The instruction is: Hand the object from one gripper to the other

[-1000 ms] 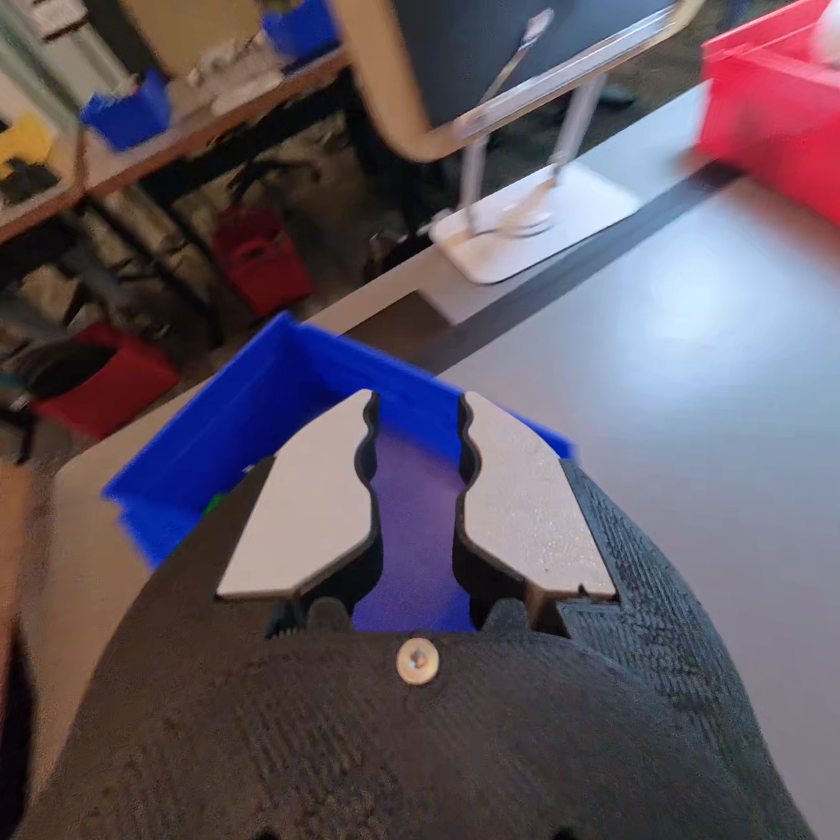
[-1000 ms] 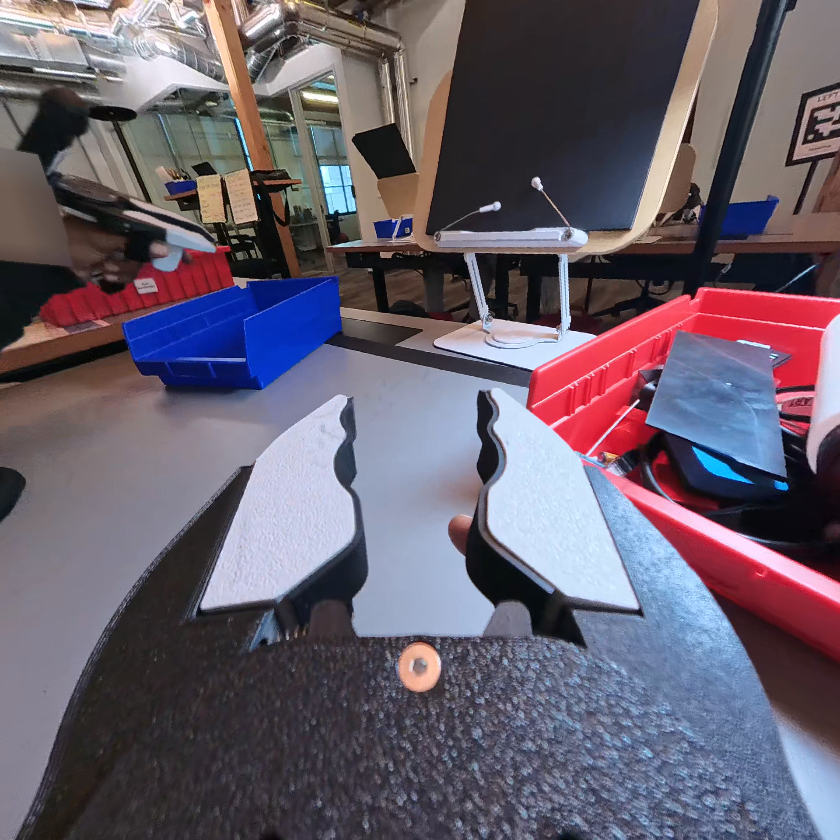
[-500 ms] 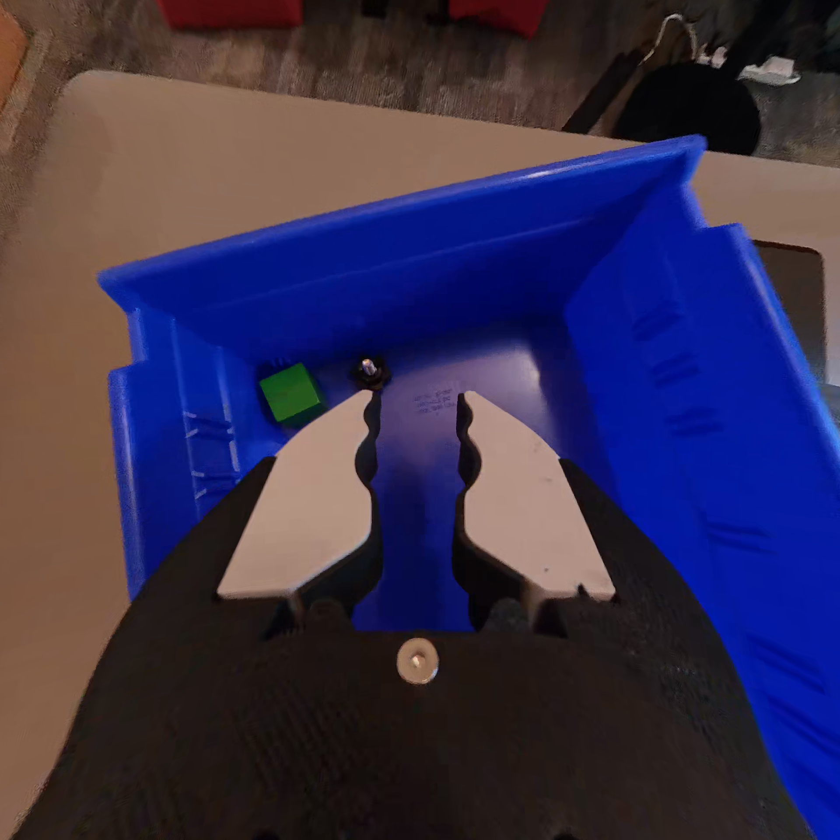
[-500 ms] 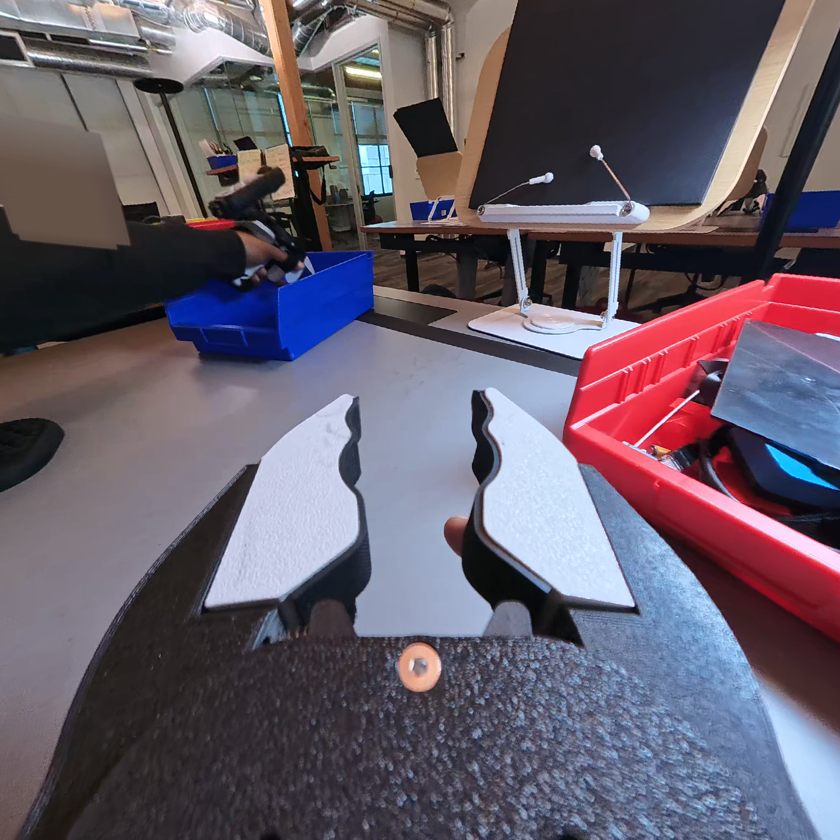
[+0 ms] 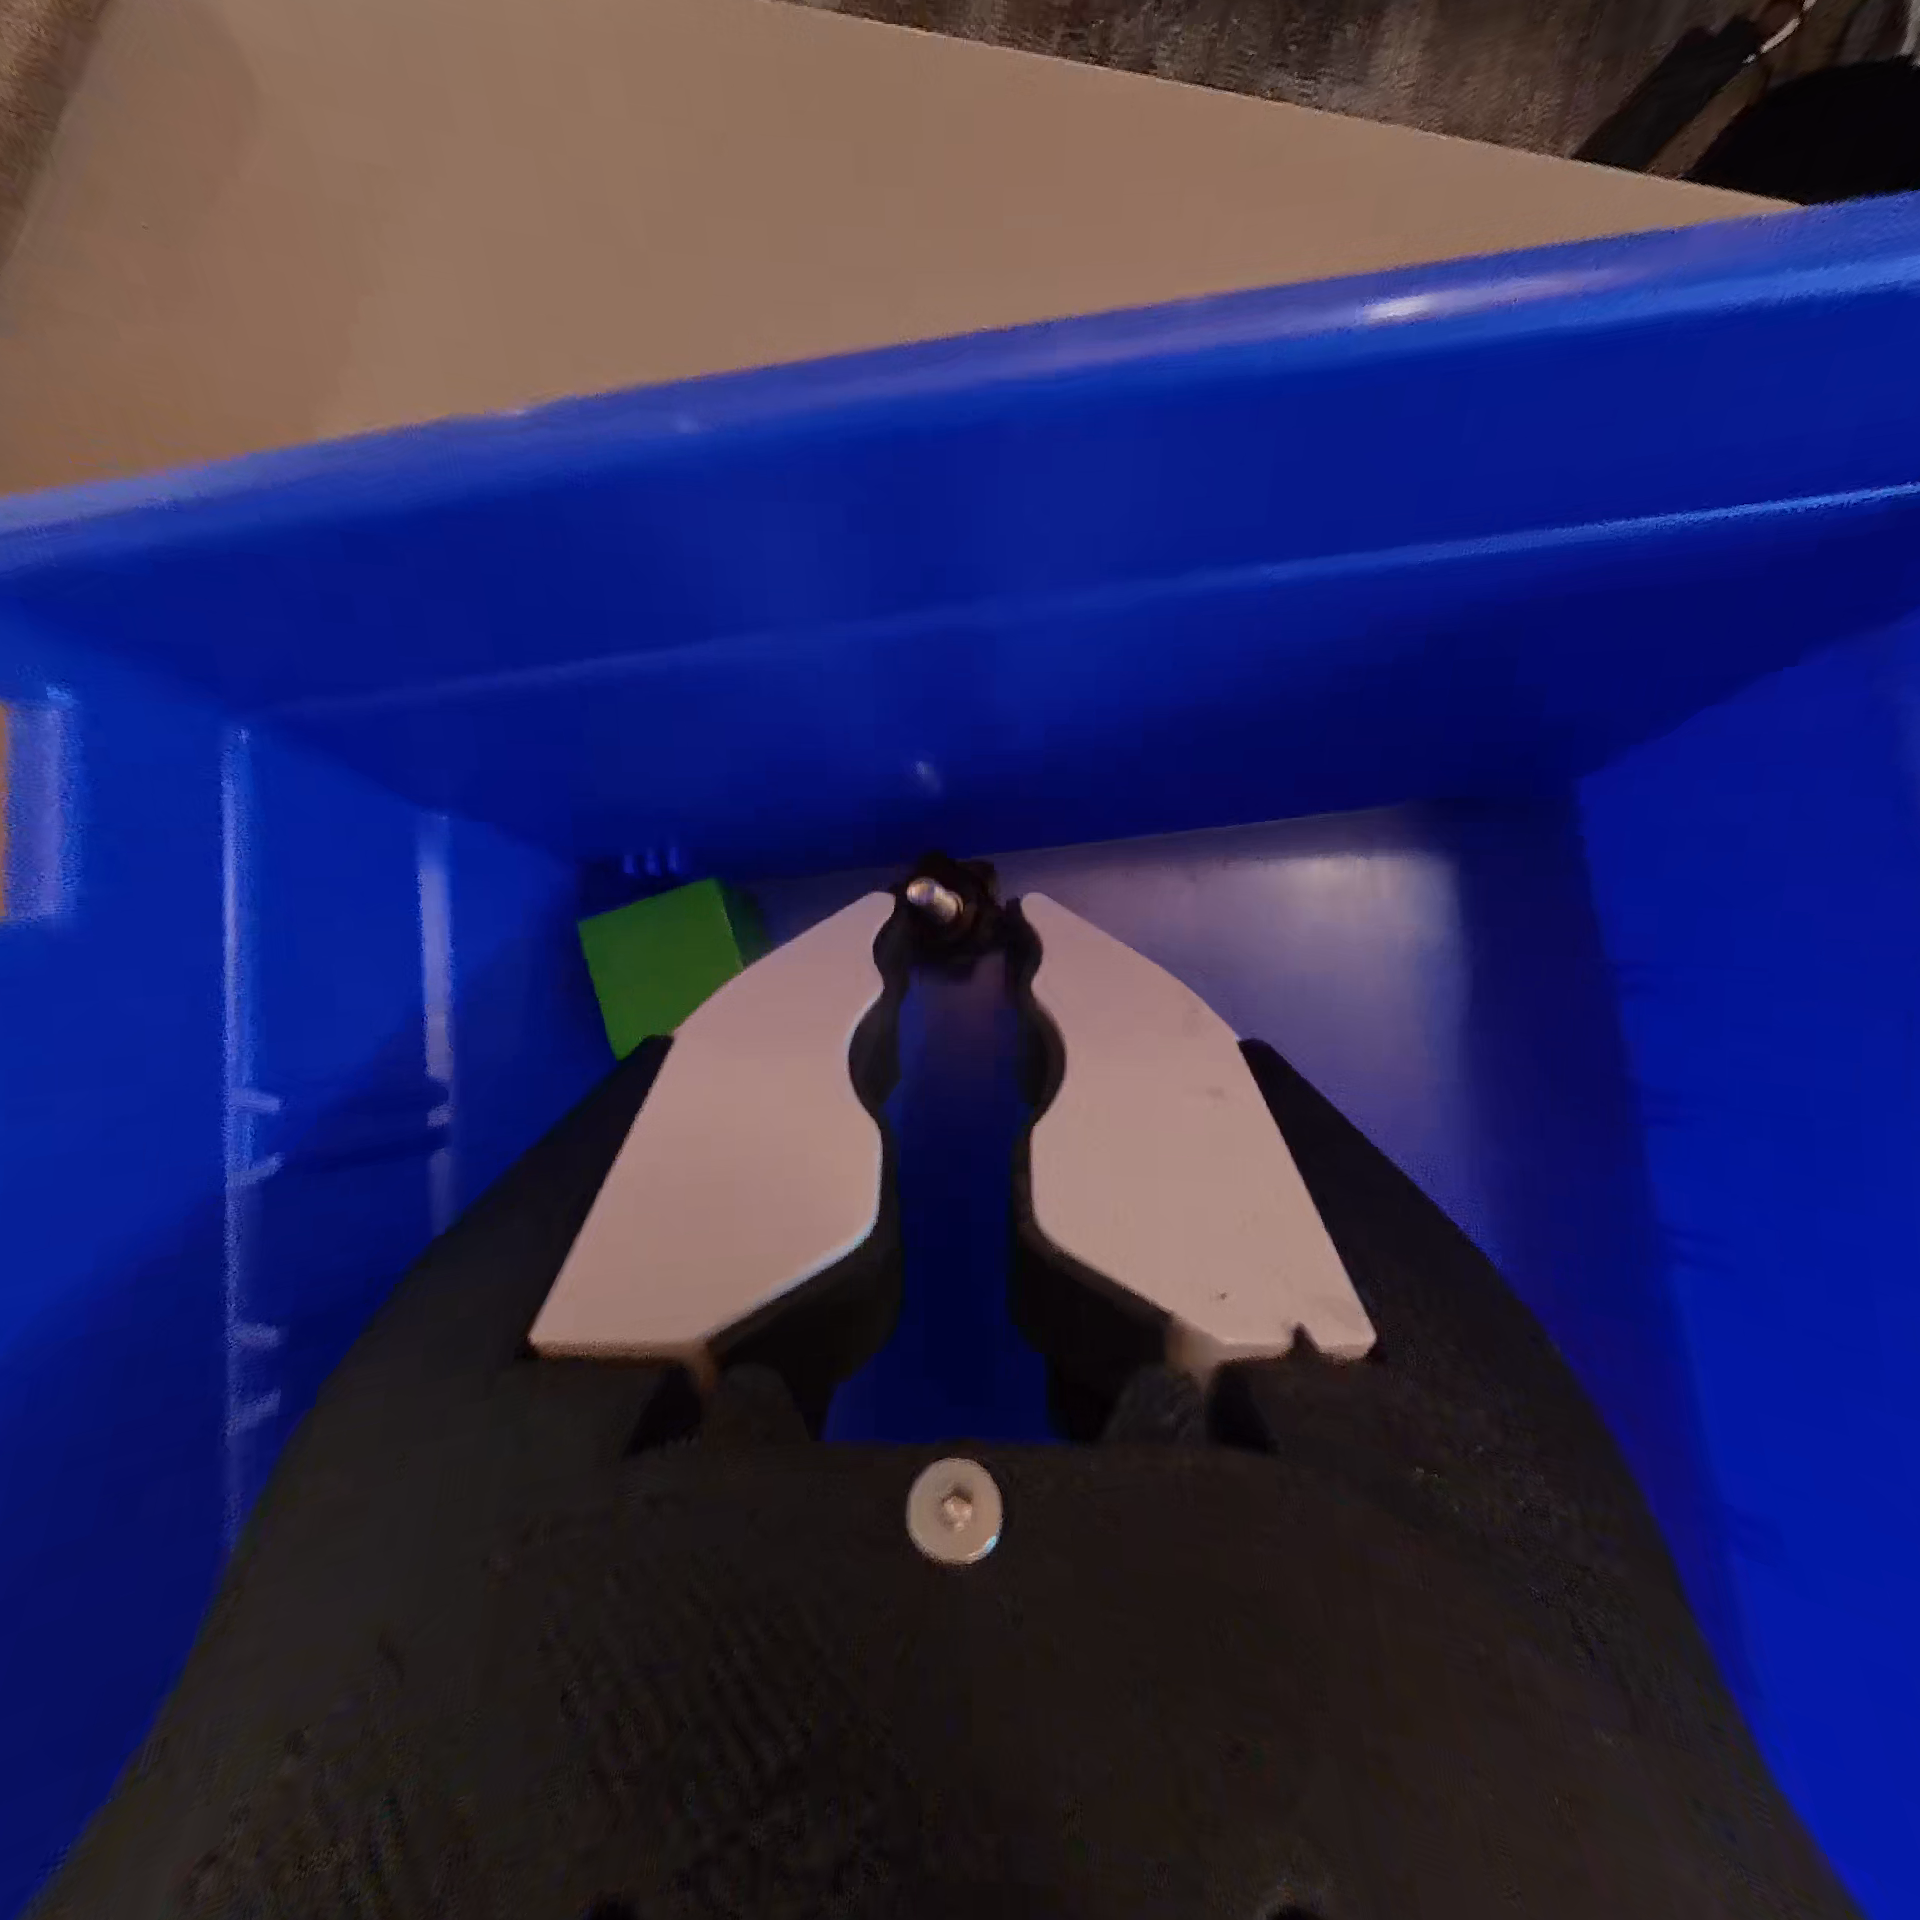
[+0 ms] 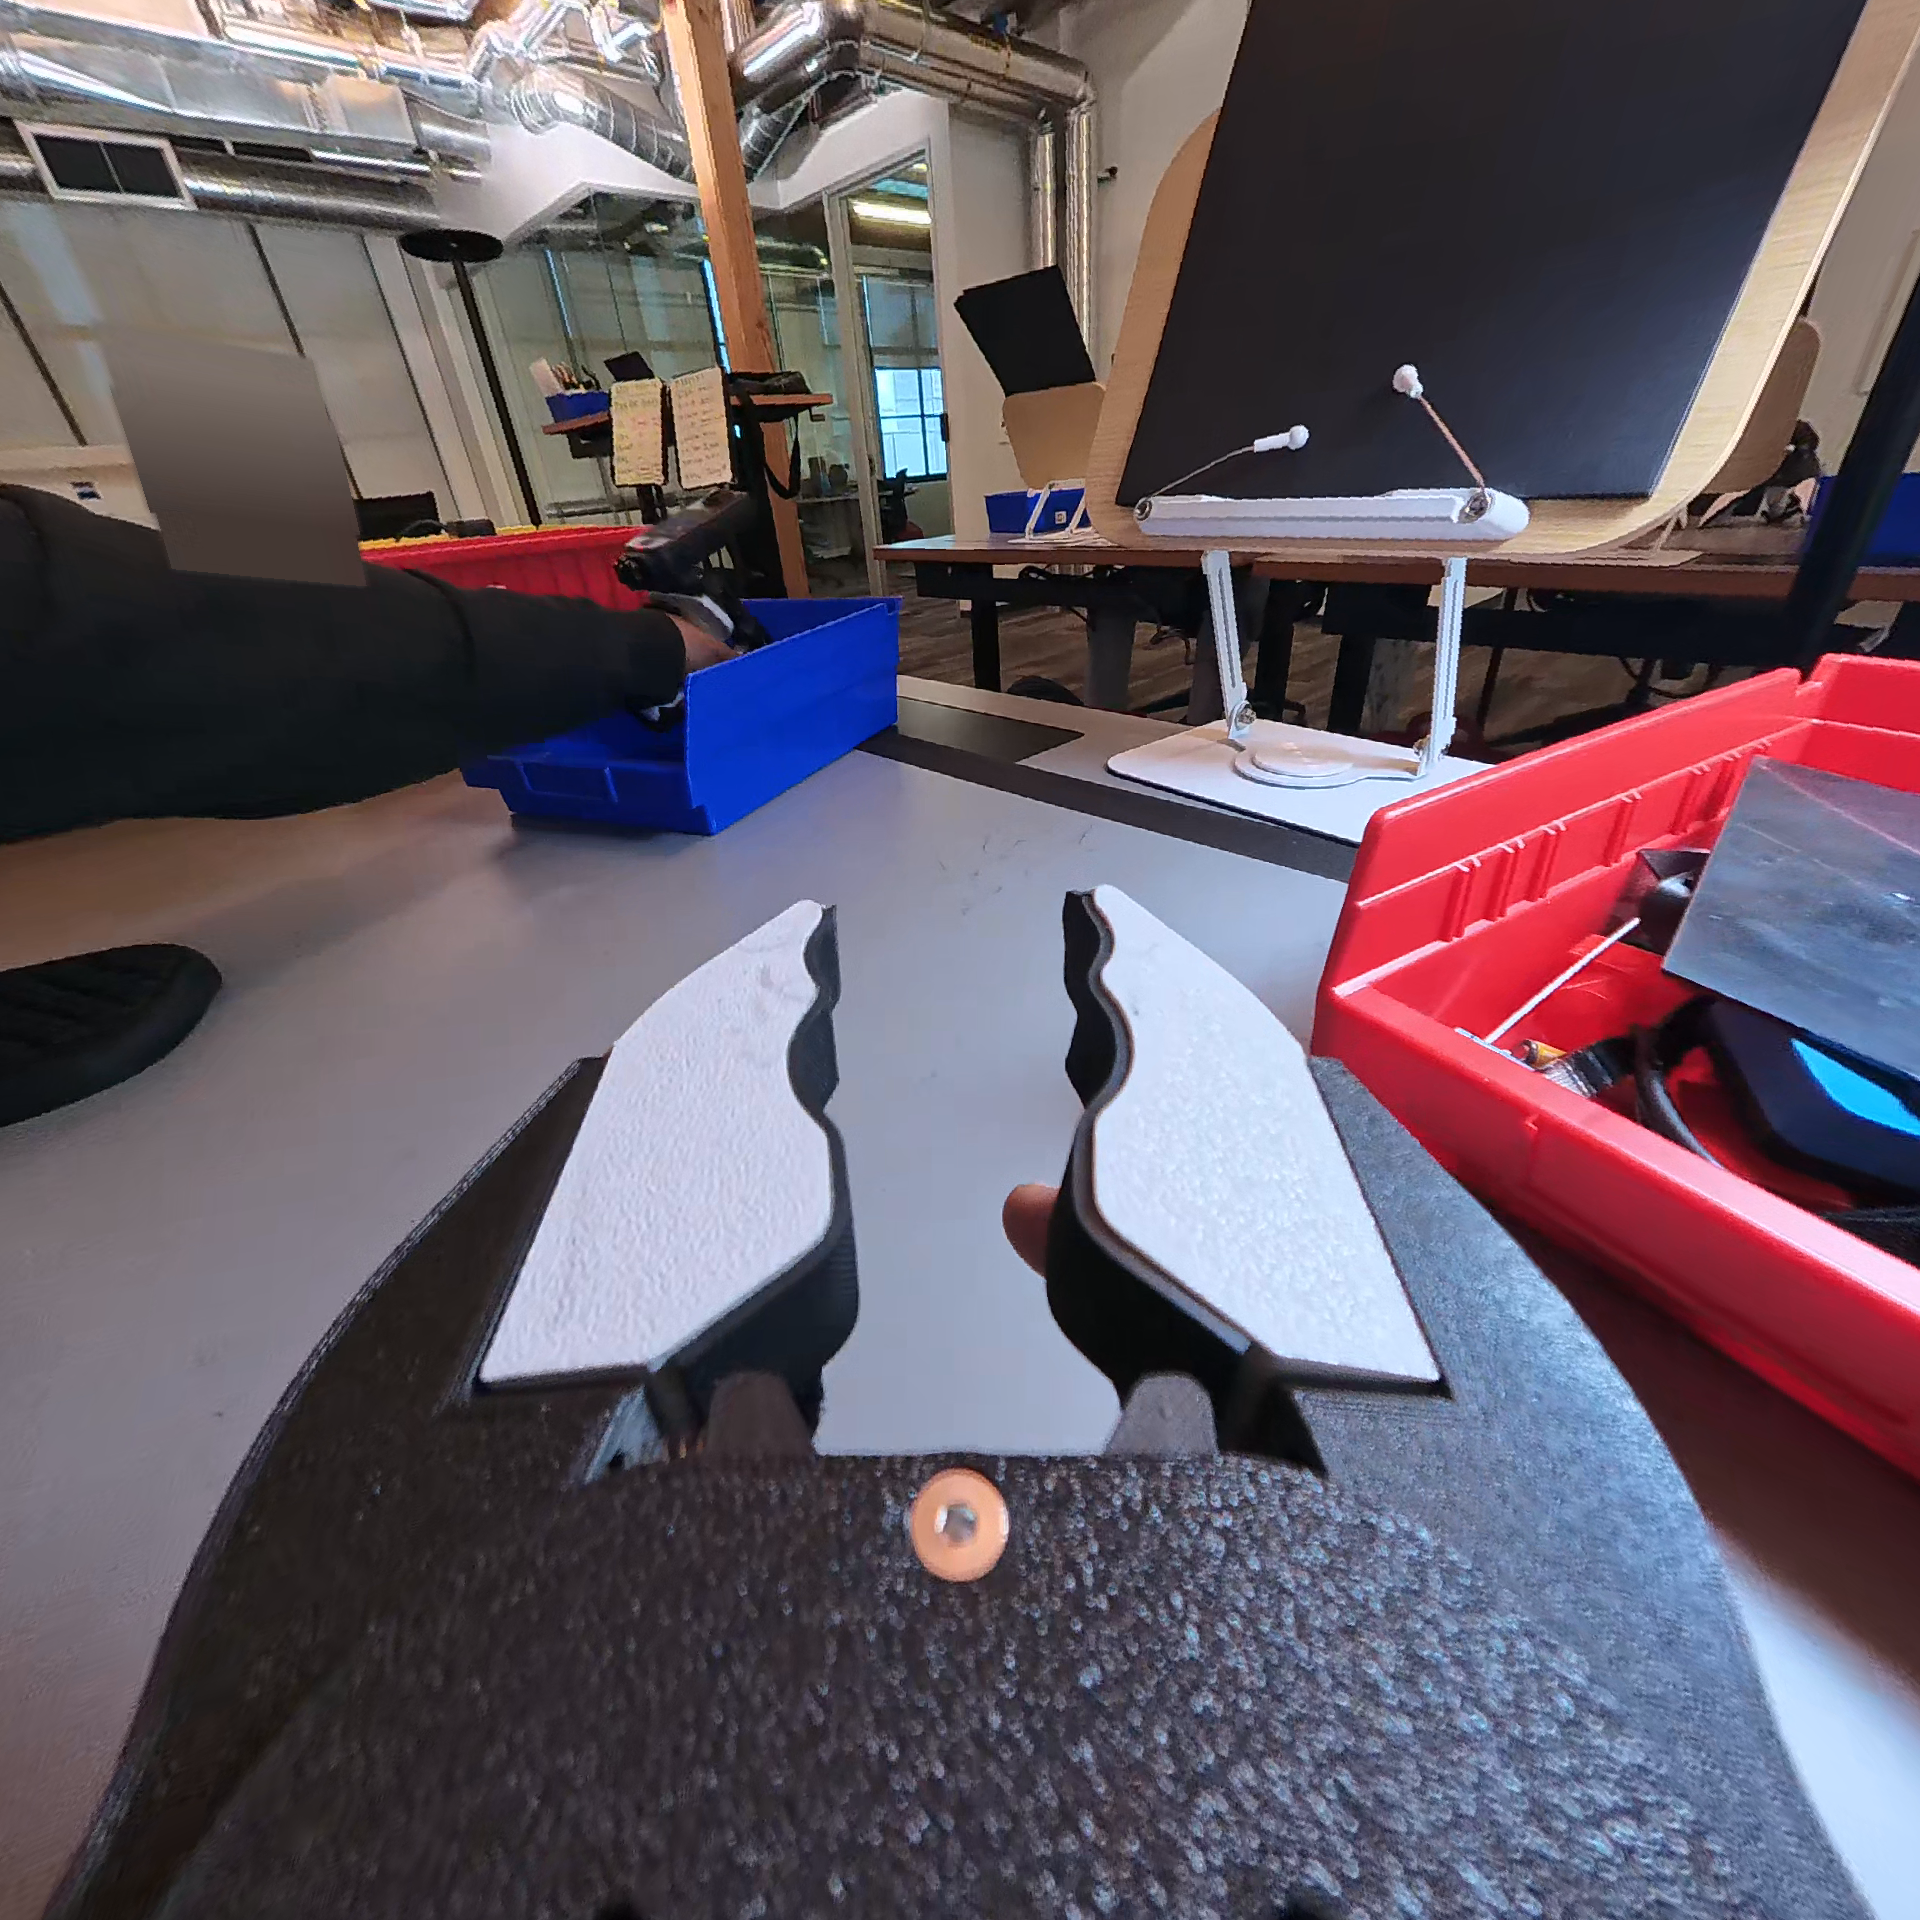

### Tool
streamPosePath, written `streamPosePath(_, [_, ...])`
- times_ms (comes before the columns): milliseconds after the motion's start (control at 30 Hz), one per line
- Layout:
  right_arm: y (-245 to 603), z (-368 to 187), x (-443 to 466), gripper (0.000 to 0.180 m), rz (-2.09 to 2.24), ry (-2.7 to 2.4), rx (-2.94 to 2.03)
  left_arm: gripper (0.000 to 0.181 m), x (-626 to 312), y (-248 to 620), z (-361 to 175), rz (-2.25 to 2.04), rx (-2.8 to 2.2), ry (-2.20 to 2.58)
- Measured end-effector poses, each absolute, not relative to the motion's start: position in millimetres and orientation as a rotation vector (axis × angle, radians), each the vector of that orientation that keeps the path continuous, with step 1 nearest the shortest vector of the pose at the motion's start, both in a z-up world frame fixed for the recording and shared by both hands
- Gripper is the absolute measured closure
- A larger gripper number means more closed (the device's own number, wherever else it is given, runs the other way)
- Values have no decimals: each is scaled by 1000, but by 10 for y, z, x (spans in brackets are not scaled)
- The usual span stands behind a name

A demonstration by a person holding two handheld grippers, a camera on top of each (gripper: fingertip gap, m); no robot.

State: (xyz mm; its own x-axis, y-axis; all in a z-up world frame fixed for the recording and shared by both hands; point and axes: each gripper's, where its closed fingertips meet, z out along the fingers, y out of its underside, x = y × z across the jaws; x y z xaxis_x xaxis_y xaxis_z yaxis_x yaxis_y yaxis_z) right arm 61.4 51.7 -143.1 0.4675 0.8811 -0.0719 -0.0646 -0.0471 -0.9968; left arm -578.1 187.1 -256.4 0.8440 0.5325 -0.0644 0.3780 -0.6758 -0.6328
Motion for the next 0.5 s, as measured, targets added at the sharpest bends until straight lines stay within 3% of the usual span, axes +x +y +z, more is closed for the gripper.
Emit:
streamPosePath(233, [508,-1472,581,139,908,-788,-1415,170,-5667,1865,-2417,328,-2374,-503])
streamPosePath(500, [441,-1514,500,139,821,-862,-1381,175,-4688,1816,-1191,89,-2050,-90])
